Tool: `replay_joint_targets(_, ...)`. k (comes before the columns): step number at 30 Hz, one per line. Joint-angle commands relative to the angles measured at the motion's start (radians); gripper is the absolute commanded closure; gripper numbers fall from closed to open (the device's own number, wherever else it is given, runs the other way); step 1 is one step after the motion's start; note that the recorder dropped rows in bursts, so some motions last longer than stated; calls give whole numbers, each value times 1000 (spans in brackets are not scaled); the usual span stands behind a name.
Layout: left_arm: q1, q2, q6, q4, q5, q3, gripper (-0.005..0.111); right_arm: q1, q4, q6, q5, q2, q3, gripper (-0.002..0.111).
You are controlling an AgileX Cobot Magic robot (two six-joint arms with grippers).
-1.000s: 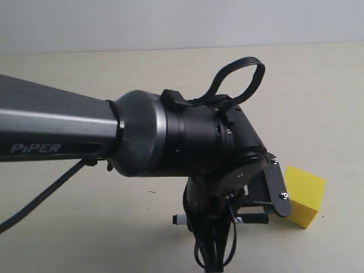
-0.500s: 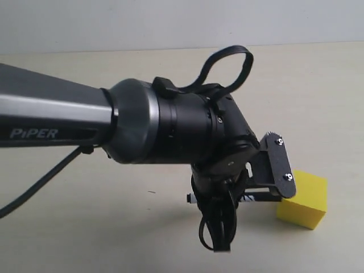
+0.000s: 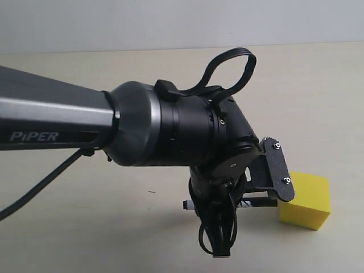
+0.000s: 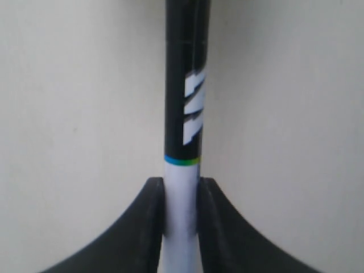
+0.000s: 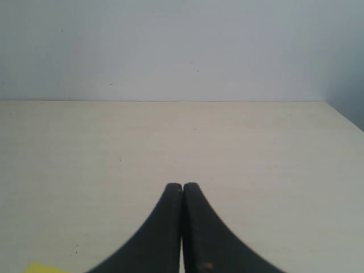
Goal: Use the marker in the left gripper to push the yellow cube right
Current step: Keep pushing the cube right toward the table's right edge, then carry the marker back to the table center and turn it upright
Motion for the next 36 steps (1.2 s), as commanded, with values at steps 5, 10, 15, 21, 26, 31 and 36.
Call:
replay_joint_targets(5, -68, -5, -15, -17, -10, -27, 107, -7, 4, -9, -5, -5, 4, 108)
replay_joint_targets(10, -34, -5, -51, -15, 41, -27, 107, -7, 4, -9, -5, -5, 4, 108)
replay_joint_targets(15, -13, -5, -58, -15, 46, -27, 107, -7, 4, -9, -5, -5, 4, 108)
replay_joint_targets(21, 15, -9, -29, -15, 136, -27, 107, -7, 4, -9, -5, -5, 4, 108)
replay_joint_targets(26, 96, -40, -273, -18, 136, -27, 107, -7, 4, -9, -5, -5, 4, 108)
replay_joint_targets(31, 213, -45, -778, -22, 97, -27, 107, -7, 4, -9, -5, -5, 4, 108)
replay_joint_targets(36, 282, -41, -1067, -26, 101, -27, 107, -7, 4, -9, -5, -5, 4, 108)
